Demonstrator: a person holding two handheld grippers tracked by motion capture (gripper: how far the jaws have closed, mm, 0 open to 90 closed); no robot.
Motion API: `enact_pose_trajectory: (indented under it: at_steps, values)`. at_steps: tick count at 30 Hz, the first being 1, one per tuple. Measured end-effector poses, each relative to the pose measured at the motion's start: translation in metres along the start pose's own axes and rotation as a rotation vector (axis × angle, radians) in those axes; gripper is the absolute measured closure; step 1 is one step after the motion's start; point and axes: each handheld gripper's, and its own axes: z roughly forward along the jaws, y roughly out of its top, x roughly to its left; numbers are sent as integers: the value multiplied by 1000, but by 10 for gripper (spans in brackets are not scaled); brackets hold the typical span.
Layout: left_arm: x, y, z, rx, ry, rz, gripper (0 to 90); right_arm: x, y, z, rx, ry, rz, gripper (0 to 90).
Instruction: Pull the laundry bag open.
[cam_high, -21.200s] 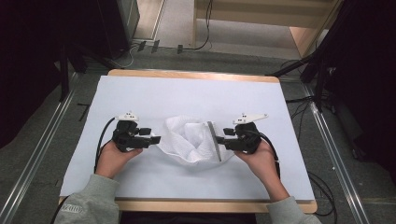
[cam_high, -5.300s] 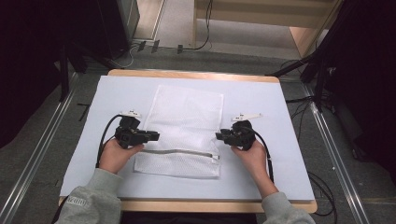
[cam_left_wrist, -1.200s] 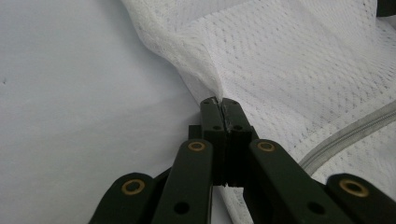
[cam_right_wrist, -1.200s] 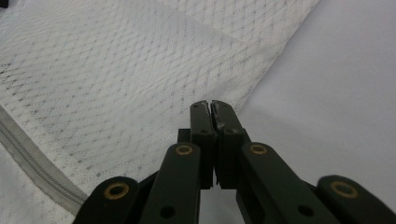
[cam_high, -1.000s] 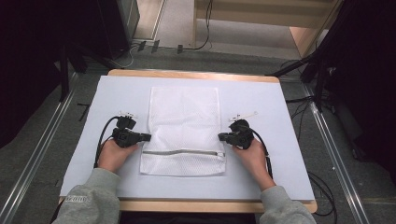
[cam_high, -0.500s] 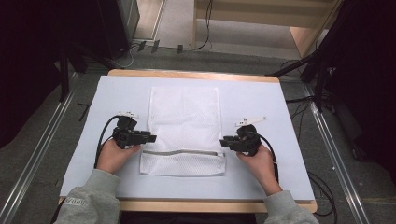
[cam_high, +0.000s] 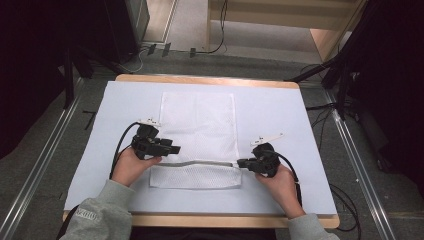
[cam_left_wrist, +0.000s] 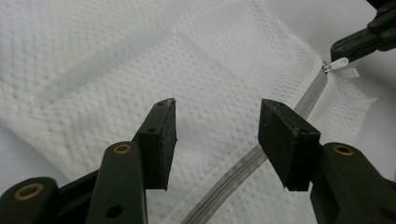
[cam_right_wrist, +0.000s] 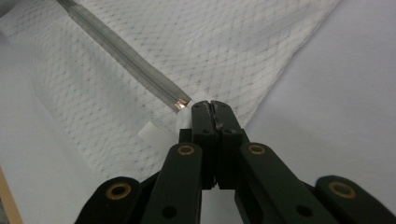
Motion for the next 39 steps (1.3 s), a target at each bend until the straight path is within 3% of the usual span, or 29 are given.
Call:
enact_pose_trajectory:
  at_steps: [5, 16, 23, 29, 34, 39]
  values:
    - [-10, 6, 7, -7, -25, 40, 466, 8, 0, 3, -8, 20, -10, 900]
    - [-25, 12, 19, 19, -66, 72, 468, 17, 5, 17, -23, 29, -38, 900]
    - [-36, 15, 28, 38, -92, 100, 470, 15, 4, 4, -65, 7, -32, 900]
    - [-47, 19, 37, 42, -110, 117, 470, 9, -2, 2, -41, -18, -11, 900]
    - [-55, 22, 45, 45, -144, 128, 492, 10, -4, 12, -12, -22, -23, 900]
    - [-63, 24, 52, 60, -148, 154, 537, 11, -6, 15, -13, -28, -27, 900]
